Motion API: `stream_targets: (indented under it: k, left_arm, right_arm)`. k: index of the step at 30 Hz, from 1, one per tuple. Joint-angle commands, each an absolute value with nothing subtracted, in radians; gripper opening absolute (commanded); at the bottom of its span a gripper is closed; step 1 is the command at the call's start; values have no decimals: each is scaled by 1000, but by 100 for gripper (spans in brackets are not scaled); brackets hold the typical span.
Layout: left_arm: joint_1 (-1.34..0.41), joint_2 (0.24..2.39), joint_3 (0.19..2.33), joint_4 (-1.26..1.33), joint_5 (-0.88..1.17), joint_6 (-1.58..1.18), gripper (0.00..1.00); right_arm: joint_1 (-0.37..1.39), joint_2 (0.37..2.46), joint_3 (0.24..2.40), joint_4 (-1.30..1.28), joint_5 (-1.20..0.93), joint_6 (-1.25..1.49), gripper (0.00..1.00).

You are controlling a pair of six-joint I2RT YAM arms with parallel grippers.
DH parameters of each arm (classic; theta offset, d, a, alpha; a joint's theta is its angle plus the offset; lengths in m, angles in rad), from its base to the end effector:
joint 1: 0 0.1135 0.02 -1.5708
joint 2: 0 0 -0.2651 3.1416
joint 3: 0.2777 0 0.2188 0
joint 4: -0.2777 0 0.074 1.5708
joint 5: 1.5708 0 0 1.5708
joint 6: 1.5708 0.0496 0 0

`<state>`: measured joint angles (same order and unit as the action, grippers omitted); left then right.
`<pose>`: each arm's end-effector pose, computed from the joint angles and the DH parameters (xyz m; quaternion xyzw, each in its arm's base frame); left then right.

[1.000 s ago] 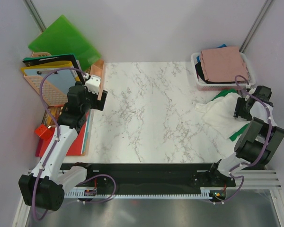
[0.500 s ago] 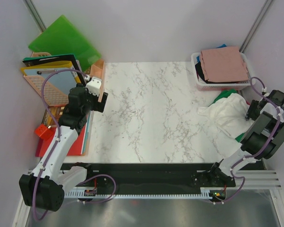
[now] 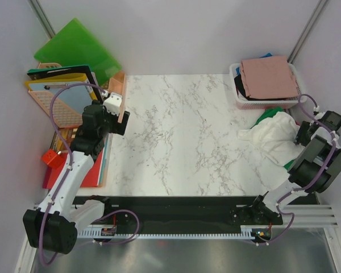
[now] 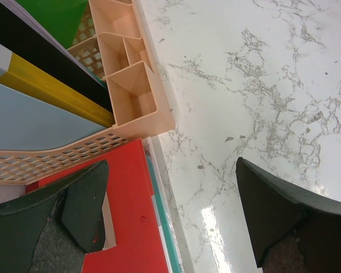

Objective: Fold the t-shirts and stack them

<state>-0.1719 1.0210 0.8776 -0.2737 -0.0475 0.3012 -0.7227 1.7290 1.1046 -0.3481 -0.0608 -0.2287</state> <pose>0.2086 -0.0338 0.3188 0.1838 0.8176 0.0551 0.5428 0.2548 -0.2207 0.1989 0.2249 0.9283 -0.1091 0.2752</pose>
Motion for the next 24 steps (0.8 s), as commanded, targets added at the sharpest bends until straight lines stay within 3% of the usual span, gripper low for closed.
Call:
stream_targets:
  k: [1,10,16,18,19,21,24]
  left_arm:
    - [-167,1025,884,-232,-31,330,100]
    - [-169,1016,884,-236,-26,327,100]
    - [-169,1034,911,-250,-40,318,100]
    - [-169,1037,933,-256,-57,318,100]
    - [-169,1035,936,-255,-55,318,100]
    - [-169,1035,946,-261,-43,314,100]
    - [-169,1045,943,-270,-26,307,100]
  right_arm:
    - [-727,1622,1068,-360,-132,-248,63]
    - [-724,1318,1118,-609,-279,-307,67]
    - [-695,1258,1143,-722,-324,-366,69]
    - [-672,1272,1163,-759,-336,-377,76]
    - [-663,1278,1164,-775,-336,-382,88]
    - [-634,1299,1155,-772,-313,-379,98]
    - [-601,1356,1143,-743,-270,-354,98]
